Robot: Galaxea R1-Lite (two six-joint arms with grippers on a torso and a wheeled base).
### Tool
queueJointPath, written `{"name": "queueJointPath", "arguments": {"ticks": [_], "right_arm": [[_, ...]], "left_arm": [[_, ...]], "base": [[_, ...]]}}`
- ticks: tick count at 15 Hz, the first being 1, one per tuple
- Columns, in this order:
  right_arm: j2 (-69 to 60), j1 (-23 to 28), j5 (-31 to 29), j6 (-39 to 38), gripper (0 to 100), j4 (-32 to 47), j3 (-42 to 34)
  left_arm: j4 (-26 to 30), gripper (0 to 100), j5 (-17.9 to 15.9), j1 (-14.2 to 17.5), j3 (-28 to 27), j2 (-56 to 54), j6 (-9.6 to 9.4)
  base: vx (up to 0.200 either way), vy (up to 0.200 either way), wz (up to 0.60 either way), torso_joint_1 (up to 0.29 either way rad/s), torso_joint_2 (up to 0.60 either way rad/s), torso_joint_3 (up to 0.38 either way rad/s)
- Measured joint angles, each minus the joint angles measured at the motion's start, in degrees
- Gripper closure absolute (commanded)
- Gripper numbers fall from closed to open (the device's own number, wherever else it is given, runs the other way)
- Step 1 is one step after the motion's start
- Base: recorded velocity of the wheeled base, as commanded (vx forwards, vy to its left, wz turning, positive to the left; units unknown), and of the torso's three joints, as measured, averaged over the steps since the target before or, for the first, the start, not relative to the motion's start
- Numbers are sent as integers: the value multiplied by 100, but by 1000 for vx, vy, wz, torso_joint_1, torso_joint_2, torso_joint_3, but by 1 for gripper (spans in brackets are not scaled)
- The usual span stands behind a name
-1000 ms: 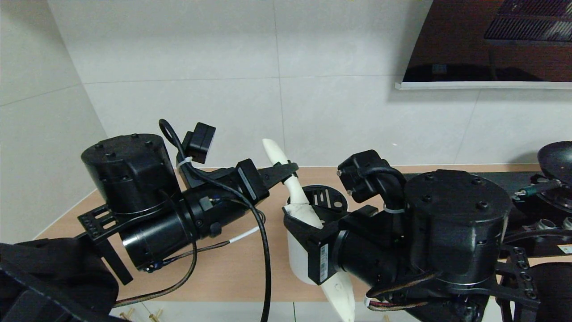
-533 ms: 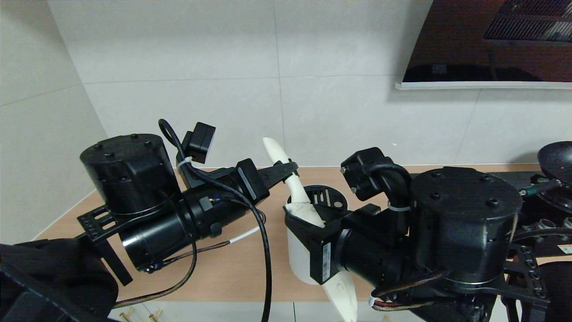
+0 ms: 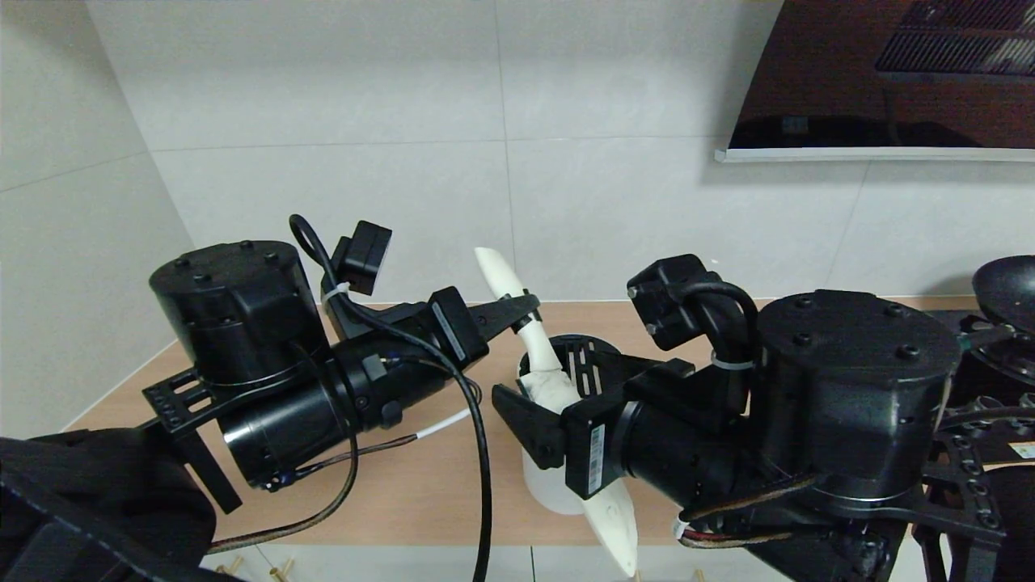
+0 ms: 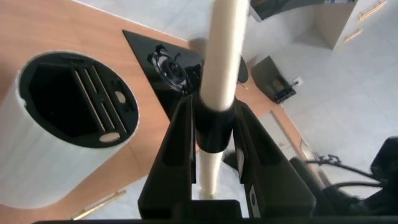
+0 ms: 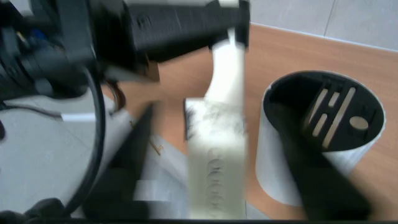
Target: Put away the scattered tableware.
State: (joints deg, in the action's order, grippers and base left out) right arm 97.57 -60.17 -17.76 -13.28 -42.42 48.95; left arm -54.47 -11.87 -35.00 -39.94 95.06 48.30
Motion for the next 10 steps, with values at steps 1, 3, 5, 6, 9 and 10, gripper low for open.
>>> {"name": "queueJointPath", "arguments": {"ticks": [1, 3, 5, 6, 9, 10], "right_arm": [[-5, 0, 2, 0, 0, 4, -9], [-39, 26, 6, 0, 0, 9, -30], [-166, 117, 13, 15, 0, 35, -112], [-276, 221, 63, 26, 0, 74, -162], [-741, 902, 463, 48, 0, 551, -273], [-929, 1200, 575, 52, 0, 906, -297]], "left_arm": [[-2, 100, 5, 0, -5, -2, 0], [0, 100, 82, 0, -13, -11, 0], [20, 100, 156, 6, -33, -16, -5], [55, 100, 187, 11, -52, -33, -5], [539, 100, 336, 49, -218, -173, -24], [767, 100, 411, 61, -341, -247, -29]], "base": [[0, 0, 0, 0, 0, 0], [0, 0, 0, 0, 0, 0], [0, 0, 0, 0, 0, 0], [0, 0, 0, 0, 0, 0], [0, 0, 0, 0, 0, 0], [0, 0, 0, 0, 0, 0]]}}
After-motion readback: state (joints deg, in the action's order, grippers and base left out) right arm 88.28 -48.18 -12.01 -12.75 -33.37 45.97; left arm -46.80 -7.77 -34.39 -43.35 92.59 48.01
